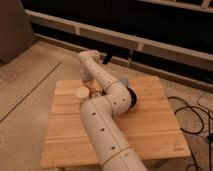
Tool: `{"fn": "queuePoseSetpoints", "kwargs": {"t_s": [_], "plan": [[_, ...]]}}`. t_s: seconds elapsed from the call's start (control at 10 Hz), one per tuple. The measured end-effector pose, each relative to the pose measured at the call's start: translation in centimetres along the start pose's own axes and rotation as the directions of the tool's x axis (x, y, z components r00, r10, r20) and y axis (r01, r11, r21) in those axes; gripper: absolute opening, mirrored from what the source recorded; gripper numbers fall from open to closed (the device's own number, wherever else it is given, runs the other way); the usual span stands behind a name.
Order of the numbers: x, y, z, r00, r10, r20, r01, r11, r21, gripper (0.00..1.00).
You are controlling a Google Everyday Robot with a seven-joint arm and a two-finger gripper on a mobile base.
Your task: Place the pepper in the ceramic cup
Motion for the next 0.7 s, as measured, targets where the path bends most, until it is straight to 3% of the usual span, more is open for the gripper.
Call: {"fn": "queuePoseSetpoints", "kwargs": {"t_s": [0.3,0.7], "plan": [[-0.9,-0.8,-1.5,0.999,0.016,0.040,-0.017,1.000,0.009,0.15],[-2.9,-2.4,-5.7,0.991,0.023,0.129,-0.027,0.999,0.036,0.15]]}}
